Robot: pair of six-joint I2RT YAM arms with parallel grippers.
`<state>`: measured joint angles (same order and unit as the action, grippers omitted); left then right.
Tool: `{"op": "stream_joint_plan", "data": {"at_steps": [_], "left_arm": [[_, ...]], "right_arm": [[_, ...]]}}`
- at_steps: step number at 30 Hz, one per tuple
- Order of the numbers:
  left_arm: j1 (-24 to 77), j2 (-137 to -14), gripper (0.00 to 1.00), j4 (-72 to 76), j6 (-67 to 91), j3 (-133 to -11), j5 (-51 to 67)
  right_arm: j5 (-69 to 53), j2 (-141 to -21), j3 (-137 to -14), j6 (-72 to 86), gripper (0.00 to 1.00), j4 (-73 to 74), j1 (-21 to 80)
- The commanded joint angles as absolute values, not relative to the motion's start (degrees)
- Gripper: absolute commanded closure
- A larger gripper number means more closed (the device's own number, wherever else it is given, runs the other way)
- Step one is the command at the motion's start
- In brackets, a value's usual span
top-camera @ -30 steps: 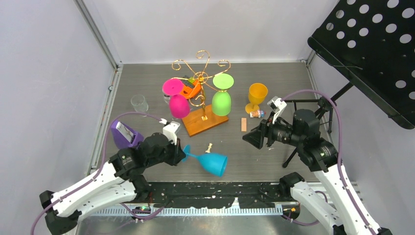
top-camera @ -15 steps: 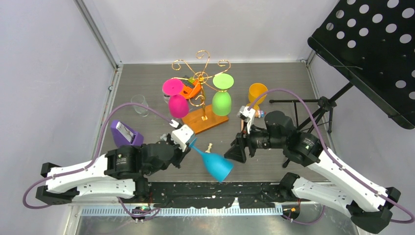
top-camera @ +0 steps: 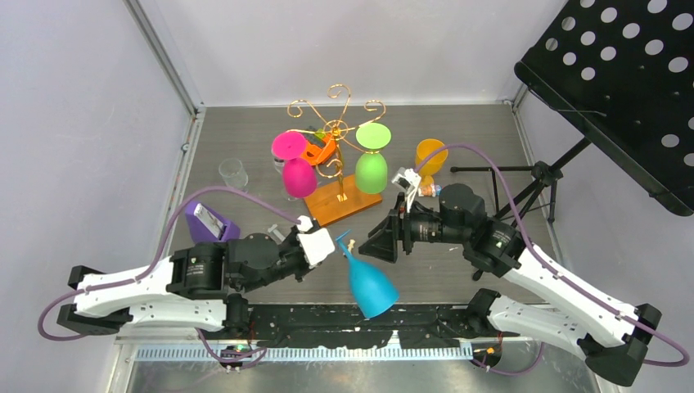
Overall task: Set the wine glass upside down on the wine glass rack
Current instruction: Adjust the wine glass.
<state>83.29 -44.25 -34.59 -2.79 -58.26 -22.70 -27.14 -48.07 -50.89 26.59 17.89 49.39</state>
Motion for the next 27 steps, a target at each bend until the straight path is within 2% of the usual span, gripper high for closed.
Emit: {"op": "stream_joint_plan", "data": {"at_steps": [1,10,27], "left_arm": [[84.07,-46.43,1.00,-29.25,-11.93,-62.03,-19.61],[84.37,-48.24,1.00,-27.21,-17.61,-63.03,-22.06],[84.46,-48.99,1.00,-24.63,-21.75,-63.19,-23.35]], "right_arm": [[-29.87,-48.45,-48.69,31.53,0.31,9.32,49.72],[-33.43,-49.02,-46.24,35.49,0.38,2.84,49.68],[-35.31,-51.86,-45.11,37.55,0.58,-0.47,49.68]]}}
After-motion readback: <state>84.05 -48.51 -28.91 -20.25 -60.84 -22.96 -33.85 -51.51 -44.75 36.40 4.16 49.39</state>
